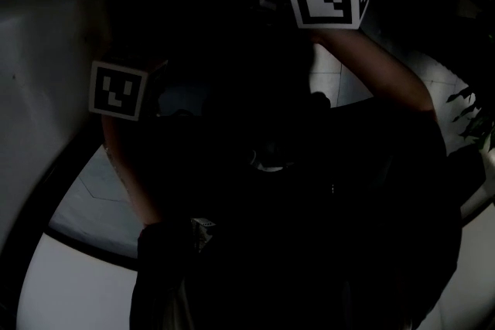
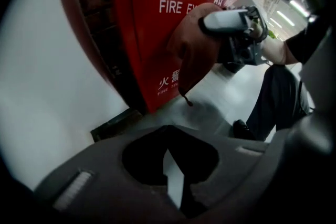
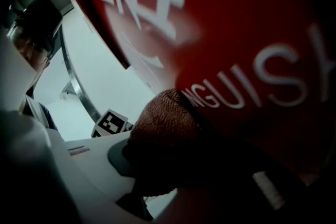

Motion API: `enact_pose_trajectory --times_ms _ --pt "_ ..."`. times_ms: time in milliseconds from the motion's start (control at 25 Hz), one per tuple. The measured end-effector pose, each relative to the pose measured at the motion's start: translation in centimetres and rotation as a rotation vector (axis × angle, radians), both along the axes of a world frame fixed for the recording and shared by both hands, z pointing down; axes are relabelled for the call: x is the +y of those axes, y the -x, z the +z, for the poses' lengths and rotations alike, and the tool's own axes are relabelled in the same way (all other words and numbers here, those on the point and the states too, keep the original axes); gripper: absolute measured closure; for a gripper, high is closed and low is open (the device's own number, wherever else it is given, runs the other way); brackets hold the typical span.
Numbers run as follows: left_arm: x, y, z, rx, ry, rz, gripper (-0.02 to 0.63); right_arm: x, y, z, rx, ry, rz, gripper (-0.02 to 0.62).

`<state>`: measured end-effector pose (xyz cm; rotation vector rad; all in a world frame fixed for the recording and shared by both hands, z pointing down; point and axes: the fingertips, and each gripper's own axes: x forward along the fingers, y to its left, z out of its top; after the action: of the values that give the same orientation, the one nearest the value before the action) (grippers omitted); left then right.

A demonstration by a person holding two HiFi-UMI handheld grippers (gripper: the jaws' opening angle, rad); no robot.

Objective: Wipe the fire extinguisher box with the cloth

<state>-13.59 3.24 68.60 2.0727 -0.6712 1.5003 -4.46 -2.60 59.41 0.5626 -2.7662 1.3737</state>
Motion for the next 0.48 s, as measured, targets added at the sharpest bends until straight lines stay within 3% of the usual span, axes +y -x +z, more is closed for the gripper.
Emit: enact_pose_trajectory --times_ms 160,360,480 --pt "0.9 1.4 -1.2 0.01 -0.076 -0.059 0.603 1.0 0.5 0.8 0.06 -0.061 -0.066 0.471" --pt "-1.1 2.2 -5.0 0.111 -0.423 -0.143 0.603 4.1 -0.7 -1.4 0.136 -0.075 -0.079 0.471" --pt "-0.2 2.2 -7.0 0.083 -0.567 -0.149 0.603 6.1 -2.8 -4.8 0.203 -0.081 -0.071 0.471"
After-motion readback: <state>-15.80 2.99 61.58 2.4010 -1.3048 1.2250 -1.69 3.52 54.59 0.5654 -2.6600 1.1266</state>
